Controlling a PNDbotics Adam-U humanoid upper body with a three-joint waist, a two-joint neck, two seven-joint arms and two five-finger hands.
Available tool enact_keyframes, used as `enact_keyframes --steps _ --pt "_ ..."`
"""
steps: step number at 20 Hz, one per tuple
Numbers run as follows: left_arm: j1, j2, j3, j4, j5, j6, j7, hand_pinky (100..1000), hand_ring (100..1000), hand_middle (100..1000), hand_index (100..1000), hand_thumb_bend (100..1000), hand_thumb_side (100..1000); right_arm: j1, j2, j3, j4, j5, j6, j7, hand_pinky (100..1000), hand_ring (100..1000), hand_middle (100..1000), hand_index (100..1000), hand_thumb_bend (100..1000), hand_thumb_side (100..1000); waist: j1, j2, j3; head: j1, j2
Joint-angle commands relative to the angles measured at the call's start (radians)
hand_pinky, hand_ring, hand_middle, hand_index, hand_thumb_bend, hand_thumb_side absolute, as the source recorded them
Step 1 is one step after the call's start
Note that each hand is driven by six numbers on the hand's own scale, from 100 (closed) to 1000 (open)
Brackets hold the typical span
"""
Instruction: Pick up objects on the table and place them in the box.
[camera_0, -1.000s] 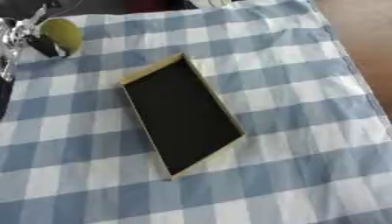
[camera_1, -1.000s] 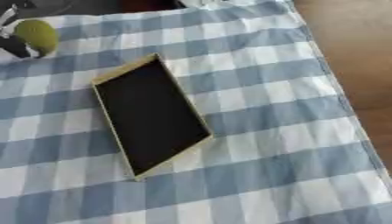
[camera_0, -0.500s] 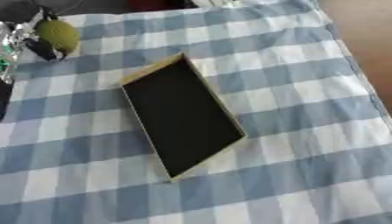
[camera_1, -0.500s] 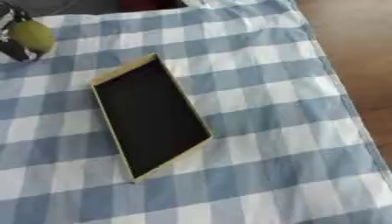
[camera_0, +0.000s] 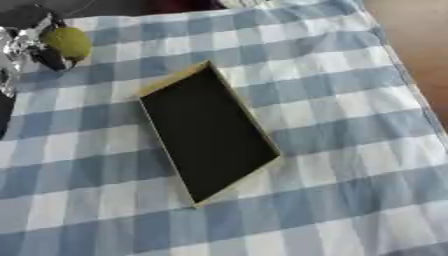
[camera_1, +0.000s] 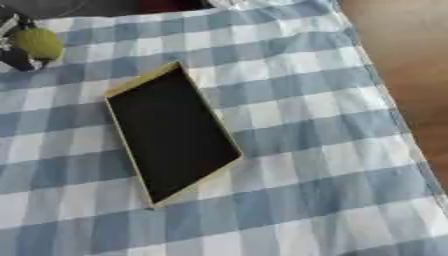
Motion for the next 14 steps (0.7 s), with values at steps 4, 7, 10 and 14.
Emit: enact_keyframes --steps 4,7,10,14 --pt "-0.013 0.036 -0.01 -0.026 -0.012 -0.018 0.021 464 506 503 642 397 100 0.002 -0.012 -0.012 -0.016 -0.003 0.003 0.0 802 655 618 678 100 645 -0.008 -0.039 0.007 -0.008 0.011" --pt "-0.013 0.039 -0.022 -0.061 -0.021 -0.039 0.021 470 509 507 648 407 100 0.006 -0.013 -0.013 -0.016 -0.004 0.003 0.0 802 655 618 678 100 644 -0.012 -0.05 0.015 -0.014 0.023" --pt "-0.01 0.044 -0.036 -0.123 -0.03 -0.066 0.031 461 506 503 646 399 100 0.01 -0.013 -0.014 -0.016 -0.006 0.003 -0.001 802 655 619 679 100 640 -0.017 -0.062 0.023 -0.024 0.038" --pt "0.006 0.053 -0.065 -0.236 -0.013 -0.114 0.047 472 505 501 644 395 100 0.016 -0.014 -0.016 -0.016 -0.008 0.003 -0.002 802 655 619 679 100 636 -0.024 -0.079 0.035 -0.035 0.056"
